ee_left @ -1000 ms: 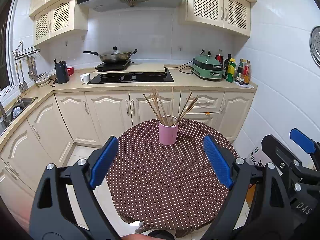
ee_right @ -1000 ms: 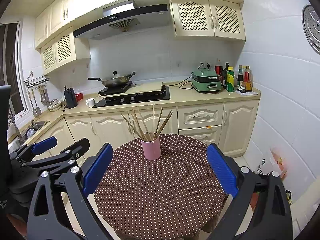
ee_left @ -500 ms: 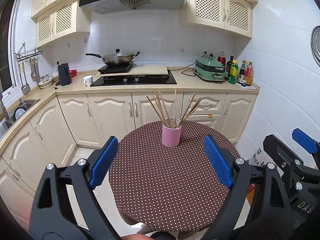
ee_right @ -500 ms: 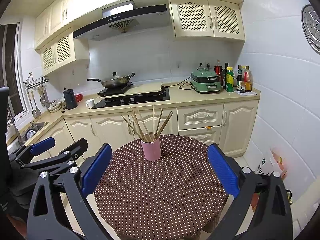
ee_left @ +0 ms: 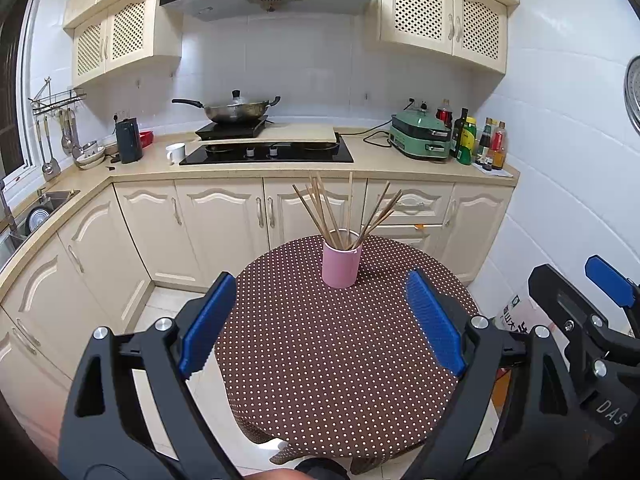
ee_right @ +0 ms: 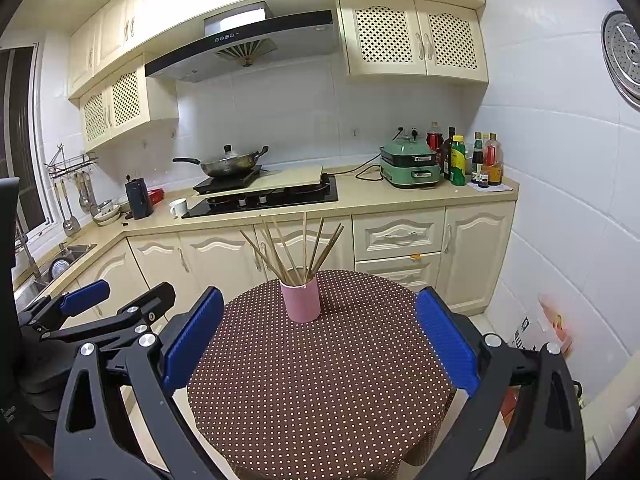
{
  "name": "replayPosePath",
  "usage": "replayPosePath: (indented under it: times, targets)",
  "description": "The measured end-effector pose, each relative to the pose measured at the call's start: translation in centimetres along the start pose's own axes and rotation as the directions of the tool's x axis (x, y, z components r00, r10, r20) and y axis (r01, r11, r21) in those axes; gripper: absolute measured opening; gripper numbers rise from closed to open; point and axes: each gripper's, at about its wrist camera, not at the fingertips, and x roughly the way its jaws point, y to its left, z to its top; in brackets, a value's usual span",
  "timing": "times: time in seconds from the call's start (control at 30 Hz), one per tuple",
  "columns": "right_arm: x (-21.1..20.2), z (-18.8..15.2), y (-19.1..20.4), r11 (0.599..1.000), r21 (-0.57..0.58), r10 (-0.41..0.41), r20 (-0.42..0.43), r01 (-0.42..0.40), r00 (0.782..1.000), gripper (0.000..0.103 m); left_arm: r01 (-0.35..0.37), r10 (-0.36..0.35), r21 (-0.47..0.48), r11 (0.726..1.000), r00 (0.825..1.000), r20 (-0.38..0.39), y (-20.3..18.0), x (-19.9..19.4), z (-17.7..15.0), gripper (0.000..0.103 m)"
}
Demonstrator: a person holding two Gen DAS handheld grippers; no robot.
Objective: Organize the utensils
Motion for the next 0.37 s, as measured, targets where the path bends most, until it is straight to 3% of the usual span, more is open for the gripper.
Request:
replayPosePath:
  times: [0.37]
  targets:
    - [-0.15,-0.08,0.16,1.000,-0.001,-0.009,0.004,0.009,1.000,0.094,0.006,-0.006,0.002,1.000,1.000,-0.011,0.09,0.36,0.24,0.086]
